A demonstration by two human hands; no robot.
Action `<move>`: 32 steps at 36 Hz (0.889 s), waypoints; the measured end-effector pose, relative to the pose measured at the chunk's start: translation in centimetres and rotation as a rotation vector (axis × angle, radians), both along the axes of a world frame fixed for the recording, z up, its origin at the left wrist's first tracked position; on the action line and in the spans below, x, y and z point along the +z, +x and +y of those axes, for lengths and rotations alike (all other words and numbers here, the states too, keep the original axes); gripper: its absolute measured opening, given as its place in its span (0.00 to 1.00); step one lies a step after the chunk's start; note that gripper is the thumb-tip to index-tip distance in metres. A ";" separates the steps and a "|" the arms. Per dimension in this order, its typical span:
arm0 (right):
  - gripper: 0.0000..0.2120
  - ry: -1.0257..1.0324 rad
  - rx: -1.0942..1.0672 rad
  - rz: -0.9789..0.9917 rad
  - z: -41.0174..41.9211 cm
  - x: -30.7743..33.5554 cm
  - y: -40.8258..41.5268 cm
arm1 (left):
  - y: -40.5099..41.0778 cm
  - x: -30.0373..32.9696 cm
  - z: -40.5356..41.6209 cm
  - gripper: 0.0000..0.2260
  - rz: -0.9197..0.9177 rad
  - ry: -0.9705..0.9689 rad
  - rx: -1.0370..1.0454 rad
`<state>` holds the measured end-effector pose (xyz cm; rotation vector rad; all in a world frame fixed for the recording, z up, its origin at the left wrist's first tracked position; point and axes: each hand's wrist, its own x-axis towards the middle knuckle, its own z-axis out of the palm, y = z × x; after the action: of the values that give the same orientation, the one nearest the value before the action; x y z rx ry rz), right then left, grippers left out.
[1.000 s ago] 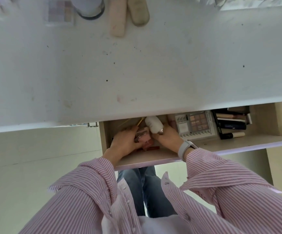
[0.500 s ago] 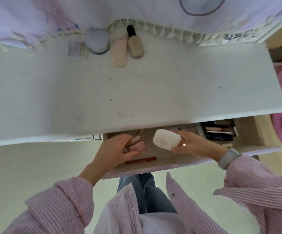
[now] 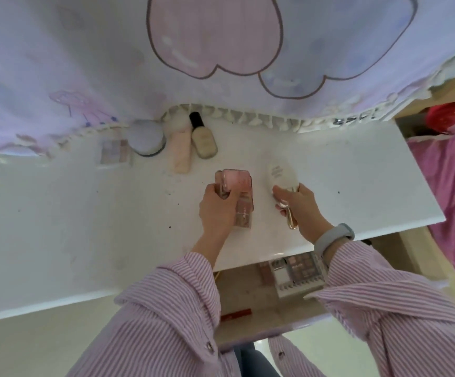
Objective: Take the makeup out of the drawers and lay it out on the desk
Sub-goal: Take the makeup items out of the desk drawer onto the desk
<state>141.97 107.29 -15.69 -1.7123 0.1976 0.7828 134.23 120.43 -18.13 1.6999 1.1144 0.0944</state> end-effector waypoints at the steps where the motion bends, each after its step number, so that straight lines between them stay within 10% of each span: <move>1: 0.05 -0.002 -0.006 -0.002 0.3 -0.1 0.4 | 1.0 -0.2 -0.1 0.15 0.007 -0.006 0.037; 15: 0.08 -0.030 -0.044 -0.044 3.3 -1.0 5.6 | 8.2 0.1 0.9 0.22 -0.099 0.009 0.060; 32: 0.16 -0.273 -0.114 -0.338 2.4 -2.2 6.1 | 0.2 -3.0 -0.4 0.33 0.135 0.787 -0.756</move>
<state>148.08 109.67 -17.85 -2.0429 0.1720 0.3852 134.47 120.04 -21.10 2.7679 0.4583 -0.0746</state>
